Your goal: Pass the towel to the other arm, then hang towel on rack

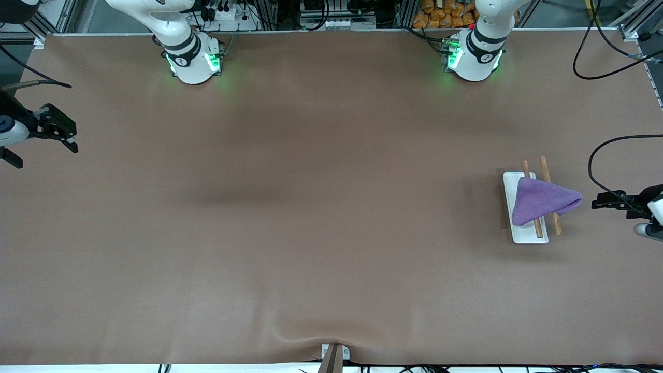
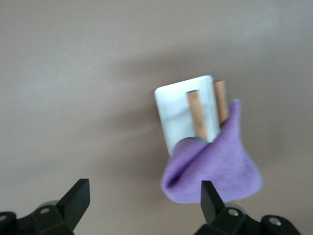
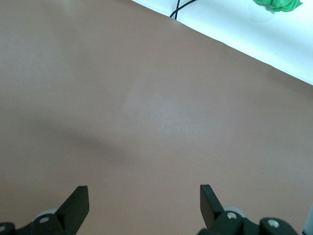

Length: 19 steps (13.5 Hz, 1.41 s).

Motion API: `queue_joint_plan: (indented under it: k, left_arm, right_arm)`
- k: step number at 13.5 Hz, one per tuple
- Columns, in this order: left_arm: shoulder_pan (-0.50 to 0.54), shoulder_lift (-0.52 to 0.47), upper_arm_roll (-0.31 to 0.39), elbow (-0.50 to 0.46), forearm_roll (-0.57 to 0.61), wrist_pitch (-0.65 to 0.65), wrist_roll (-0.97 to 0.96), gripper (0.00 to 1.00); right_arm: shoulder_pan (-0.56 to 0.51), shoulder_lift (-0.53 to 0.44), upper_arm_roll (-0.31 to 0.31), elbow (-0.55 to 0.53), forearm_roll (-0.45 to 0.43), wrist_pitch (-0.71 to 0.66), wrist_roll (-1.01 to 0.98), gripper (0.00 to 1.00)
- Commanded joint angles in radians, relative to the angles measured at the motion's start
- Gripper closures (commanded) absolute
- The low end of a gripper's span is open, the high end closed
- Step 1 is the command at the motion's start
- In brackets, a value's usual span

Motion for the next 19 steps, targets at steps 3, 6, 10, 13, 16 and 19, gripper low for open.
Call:
queue_joint_plan:
  k: [3,6,10,13,16,19]
  left_arm:
    - [0.0,-0.072,-0.01,0.016,-0.051,-0.059,-0.041,0.0]
    - [0.0,-0.115,-0.045,0.016,-0.051,-0.087,-0.105,0.0]
    - [0.0,-0.185,-0.083,0.014,-0.051,-0.139,-0.214,0.0]
    - [0.0,-0.233,-0.117,0.014,-0.048,-0.174,-0.294,0.0]
    - [0.001,-0.274,-0.161,0.011,-0.053,-0.217,-0.406,0.0]
    - [0.001,-0.308,-0.195,0.007,-0.053,-0.249,-0.475,0.0]
  right_arm:
    - [-0.005,0.015,0.005,0.031,-0.016,-0.018,0.017,0.0]
    - [-0.007,0.018,0.005,0.031,-0.014,-0.018,0.017,0.0]
    - [-0.007,0.015,0.005,0.031,-0.014,-0.018,0.017,0.0]
    - [-0.008,0.018,0.005,0.031,-0.014,-0.018,0.017,0.0]
    - [-0.008,0.018,0.005,0.031,-0.014,-0.019,0.017,0.0]
    - [-0.01,0.018,0.005,0.031,-0.014,-0.019,0.017,0.0]
